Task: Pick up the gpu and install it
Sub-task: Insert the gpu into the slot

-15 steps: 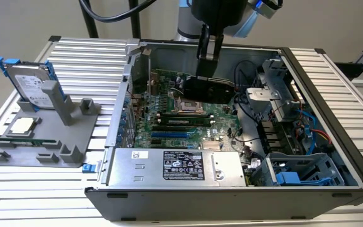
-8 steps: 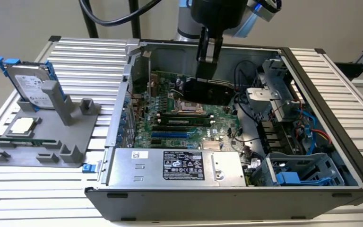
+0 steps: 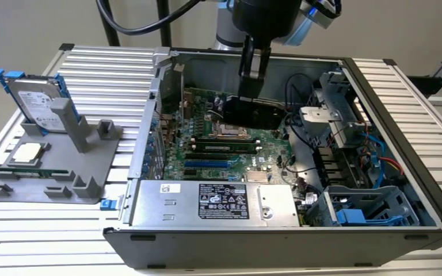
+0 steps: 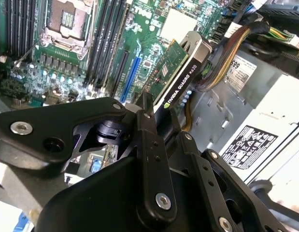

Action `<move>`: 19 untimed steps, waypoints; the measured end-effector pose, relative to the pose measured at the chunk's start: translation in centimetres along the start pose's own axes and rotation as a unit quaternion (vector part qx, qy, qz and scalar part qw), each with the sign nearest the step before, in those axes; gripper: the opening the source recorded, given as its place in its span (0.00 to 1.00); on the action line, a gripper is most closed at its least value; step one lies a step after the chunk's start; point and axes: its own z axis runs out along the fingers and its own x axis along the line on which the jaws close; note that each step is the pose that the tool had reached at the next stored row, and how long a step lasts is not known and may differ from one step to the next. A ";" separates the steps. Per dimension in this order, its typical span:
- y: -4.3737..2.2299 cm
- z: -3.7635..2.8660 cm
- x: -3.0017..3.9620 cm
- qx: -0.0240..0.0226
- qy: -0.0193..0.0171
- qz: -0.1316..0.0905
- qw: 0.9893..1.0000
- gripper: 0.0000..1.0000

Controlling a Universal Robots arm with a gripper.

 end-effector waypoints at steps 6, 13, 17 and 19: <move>-0.01 0.27 -0.01 0.000 0.000 0.000 1.000 0.00; -0.01 0.57 -0.03 0.000 0.000 0.000 1.000 0.00; -0.02 0.77 -0.04 0.000 0.000 0.000 1.000 0.00; -0.02 0.80 -0.04 0.000 0.000 0.000 1.000 0.00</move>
